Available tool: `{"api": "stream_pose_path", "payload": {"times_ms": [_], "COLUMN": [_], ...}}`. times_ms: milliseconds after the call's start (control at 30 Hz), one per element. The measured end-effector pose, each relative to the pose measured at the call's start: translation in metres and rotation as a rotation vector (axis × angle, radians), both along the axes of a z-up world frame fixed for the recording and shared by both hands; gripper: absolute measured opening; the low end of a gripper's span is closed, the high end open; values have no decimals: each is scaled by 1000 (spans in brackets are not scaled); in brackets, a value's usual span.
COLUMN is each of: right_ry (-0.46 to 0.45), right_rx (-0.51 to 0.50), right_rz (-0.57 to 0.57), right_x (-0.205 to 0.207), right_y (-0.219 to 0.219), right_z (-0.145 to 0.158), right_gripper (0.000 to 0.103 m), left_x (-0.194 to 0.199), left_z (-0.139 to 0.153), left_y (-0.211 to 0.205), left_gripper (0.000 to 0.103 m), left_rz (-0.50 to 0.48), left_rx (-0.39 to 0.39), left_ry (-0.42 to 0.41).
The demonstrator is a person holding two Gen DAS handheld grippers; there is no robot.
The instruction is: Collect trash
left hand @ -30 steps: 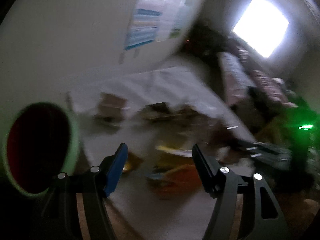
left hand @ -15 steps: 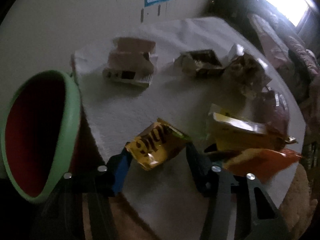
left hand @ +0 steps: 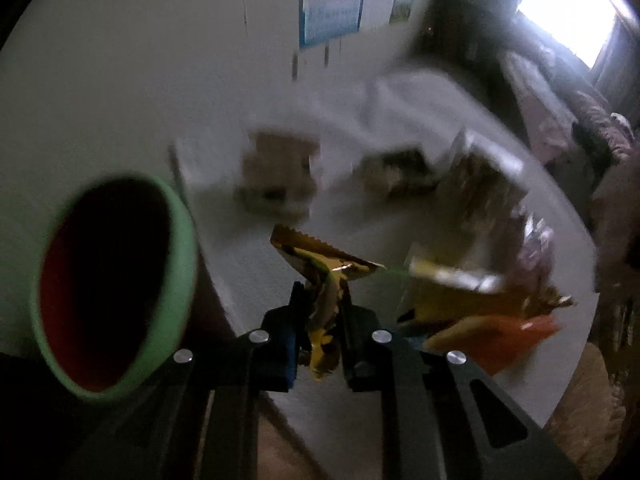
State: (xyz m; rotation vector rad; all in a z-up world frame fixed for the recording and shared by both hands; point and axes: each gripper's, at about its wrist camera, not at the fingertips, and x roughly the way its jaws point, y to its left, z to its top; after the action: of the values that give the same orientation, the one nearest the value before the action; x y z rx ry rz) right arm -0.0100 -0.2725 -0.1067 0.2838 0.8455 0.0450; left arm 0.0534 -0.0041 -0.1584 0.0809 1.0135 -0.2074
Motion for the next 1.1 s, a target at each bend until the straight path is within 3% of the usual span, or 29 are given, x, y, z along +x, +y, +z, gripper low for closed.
{"api": "stream_pose_path", "payload": {"times_ms": [233, 500, 800, 1100], "right_ry": [-22, -61, -73, 9], "right_rx": [13, -5, -21, 42], "right_rz": [-1, 29, 105, 312], "right_x": [-2, 1, 21, 69], "right_y": [3, 15, 48, 135], "right_z": [11, 32, 49, 33], "right_gripper": [21, 21, 21, 21], "left_x": [-21, -29, -32, -24], "left_z": [74, 120, 125, 89], "left_y": [1, 13, 32, 132], "left_gripper": [14, 14, 14, 14], "left_rz": [10, 11, 42, 252], "left_rx": [8, -29, -42, -31], "left_ry": [-212, -304, -331, -248]}}
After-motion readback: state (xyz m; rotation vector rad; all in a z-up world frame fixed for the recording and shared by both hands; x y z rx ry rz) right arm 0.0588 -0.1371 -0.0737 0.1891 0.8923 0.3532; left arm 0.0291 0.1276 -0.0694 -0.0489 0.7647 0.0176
